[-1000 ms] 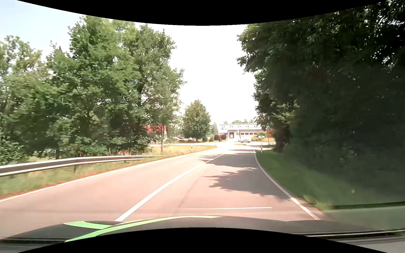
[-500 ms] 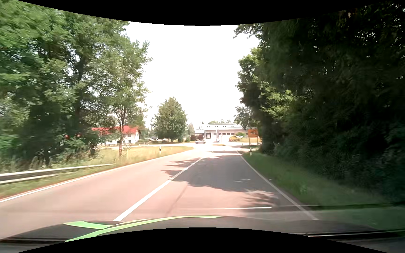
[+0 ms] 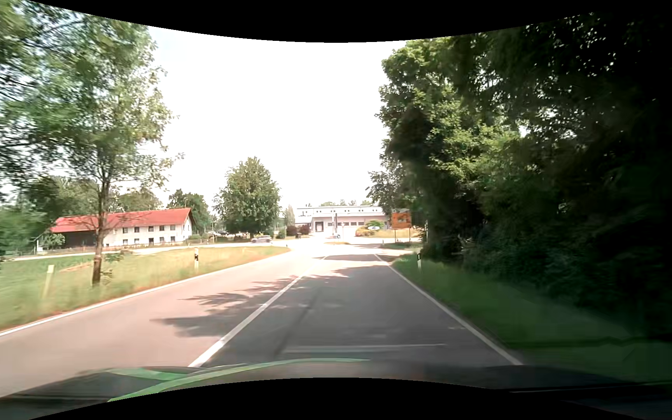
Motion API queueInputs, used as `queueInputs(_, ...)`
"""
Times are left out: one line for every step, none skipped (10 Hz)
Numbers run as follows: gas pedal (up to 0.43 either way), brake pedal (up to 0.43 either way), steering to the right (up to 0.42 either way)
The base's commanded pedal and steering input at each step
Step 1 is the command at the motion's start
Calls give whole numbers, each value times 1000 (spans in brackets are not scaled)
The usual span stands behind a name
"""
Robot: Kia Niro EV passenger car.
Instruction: Follow the waypoints while adhering to traffic rules and regulations
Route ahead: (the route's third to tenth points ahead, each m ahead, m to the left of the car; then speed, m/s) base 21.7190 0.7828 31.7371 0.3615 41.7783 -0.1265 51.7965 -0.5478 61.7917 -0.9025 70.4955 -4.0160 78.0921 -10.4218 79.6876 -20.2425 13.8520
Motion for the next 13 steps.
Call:
queueInputs(150, 0, 26)
queueInputs(118, 0, 19)
queueInputs(0, 0, 14)
queueInputs(0, 0, 13)
queueInputs(0, 0, 12)
queueInputs(0, 0, 12)
queueInputs(0, 0, 12)
queueInputs(0, 0, 12)
queueInputs(0, 0, 12)
queueInputs(0, 0, 12)
queueInputs(0, 0, 12)
queueInputs(0, 0, 12)
queueInputs(0, 0, 8)
